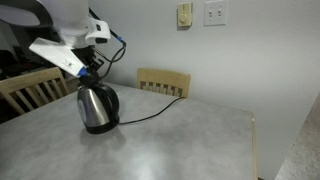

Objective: Close the lid of the kettle

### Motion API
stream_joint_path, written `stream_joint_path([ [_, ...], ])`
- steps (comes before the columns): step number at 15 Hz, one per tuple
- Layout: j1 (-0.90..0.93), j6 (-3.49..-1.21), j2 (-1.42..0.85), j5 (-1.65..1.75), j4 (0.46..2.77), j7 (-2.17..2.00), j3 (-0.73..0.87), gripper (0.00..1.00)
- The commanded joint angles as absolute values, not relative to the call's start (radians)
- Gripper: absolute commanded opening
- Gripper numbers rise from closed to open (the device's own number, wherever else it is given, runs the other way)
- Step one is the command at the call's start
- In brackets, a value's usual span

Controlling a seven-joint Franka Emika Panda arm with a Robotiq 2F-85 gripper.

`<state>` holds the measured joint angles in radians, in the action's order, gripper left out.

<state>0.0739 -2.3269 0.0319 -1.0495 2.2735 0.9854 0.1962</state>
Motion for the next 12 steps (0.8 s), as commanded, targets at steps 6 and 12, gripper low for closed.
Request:
stream_joint_path([
  [6, 0.006, -2.343, -0.064, -1.161, 2.262, 1.054, 0.100, 0.00],
  [12, 0.007, -2.311, -0.105, -1.129, 2.257, 1.023, 0.062, 0.00],
])
